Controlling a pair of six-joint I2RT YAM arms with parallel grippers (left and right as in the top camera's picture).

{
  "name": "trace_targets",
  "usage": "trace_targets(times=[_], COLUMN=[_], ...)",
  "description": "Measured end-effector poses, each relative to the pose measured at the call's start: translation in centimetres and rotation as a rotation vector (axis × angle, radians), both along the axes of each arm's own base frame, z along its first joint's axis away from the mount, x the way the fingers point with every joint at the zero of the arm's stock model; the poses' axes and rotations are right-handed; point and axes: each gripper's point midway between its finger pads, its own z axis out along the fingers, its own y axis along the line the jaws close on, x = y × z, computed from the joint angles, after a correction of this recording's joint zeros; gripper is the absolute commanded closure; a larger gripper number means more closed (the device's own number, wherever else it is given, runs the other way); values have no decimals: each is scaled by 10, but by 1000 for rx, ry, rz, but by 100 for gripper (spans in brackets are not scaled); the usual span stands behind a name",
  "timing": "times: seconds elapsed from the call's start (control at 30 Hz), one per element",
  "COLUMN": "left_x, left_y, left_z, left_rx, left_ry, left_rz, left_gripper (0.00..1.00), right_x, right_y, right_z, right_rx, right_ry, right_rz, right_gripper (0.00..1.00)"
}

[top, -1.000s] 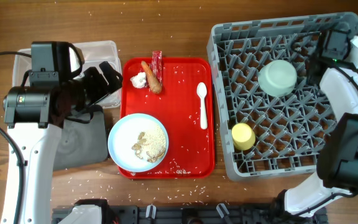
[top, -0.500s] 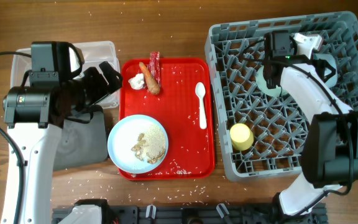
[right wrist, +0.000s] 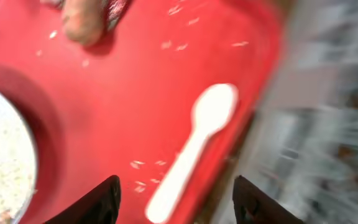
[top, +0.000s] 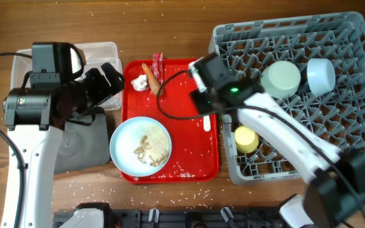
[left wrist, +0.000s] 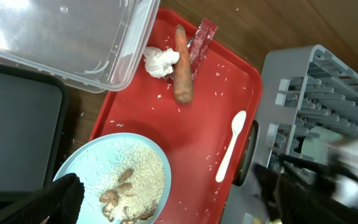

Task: Sort waste into correct bins and load items into the dishwasher rack

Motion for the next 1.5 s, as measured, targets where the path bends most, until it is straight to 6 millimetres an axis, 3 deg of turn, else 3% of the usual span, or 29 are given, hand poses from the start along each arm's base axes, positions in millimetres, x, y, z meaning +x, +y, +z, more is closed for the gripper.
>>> trace_targets(times=[0.07, 0.17, 0.27, 0.33, 0.4, 0.53, 0.63, 0.7, 0.8, 0.83, 0.87, 0.9, 1.0, 1.03, 1.07, 1.1, 1.13, 1.23, 1.3, 1.33, 1.4, 1.5], left_x=[0, 0, 0, 0, 0, 0, 0, 0, 0, 0, 0, 0, 0, 0, 0, 0, 0, 0, 0, 0, 0, 0], left_y=[0, 0, 0, 0, 0, 0, 0, 0, 0, 0, 0, 0, 0, 0, 0, 0, 0, 0, 0, 0, 0, 0], left_z=[0, 0, 0, 0, 0, 0, 0, 0, 0, 0, 0, 0, 0, 0, 0, 0, 0, 0, 0, 0, 0, 0], left_rx=[0, 0, 0, 0, 0, 0, 0, 0, 0, 0, 0, 0, 0, 0, 0, 0, 0, 0, 0, 0, 0, 0], left_ry=[0, 0, 0, 0, 0, 0, 0, 0, 0, 0, 0, 0, 0, 0, 0, 0, 0, 0, 0, 0, 0, 0], left_rz=[0, 0, 0, 0, 0, 0, 0, 0, 0, 0, 0, 0, 0, 0, 0, 0, 1, 0, 1, 0, 0, 0], left_gripper=[0, 0, 0, 0, 0, 0, 0, 0, 0, 0, 0, 0, 0, 0, 0, 0, 0, 0, 0, 0, 0, 0], right_x=[0, 7, 8, 12, 10, 9, -4, -1, 17, 24, 39, 49, 62, 63, 62, 59, 54, 48, 37, 32, 13, -25], right_y=[9, 8, -2, 0, -1, 0, -9, -8, -17, -25, -46, -65, -100, -102, -101, -98, -93, -84, -87, -87, -87, -88], right_z=[-35, -72, -105, -106, -106, -92, -92, -71, -1, 18, 48, 61, 53, 44, 36, 27, 16, 11, 19, 30, 78, 197], right_rx=[-7, -31, -82, -73, -76, -69, -107, -77, 11, 36, 71, 80, 71, 69, 66, 66, 57, 67, 71, 83, 154, 391], right_ry=[70, 116, 164, 158, 168, 175, 222, 184, 18, -27, -101, -136, -109, -82, -54, -23, 15, 43, 62, 52, -15, -266], right_rz=[-14, -83, -144, -160, -169, -161, -161, -160, -200, -224, -282, -329, -387, -384, -374, -362, -341, -326, -337, -338, -326, -299], right_gripper=[41, 41, 56, 70, 93, 96, 96, 96, 96, 96, 96, 96, 96, 84, 50, 32, 24, 19, 17, 0, 0, 0])
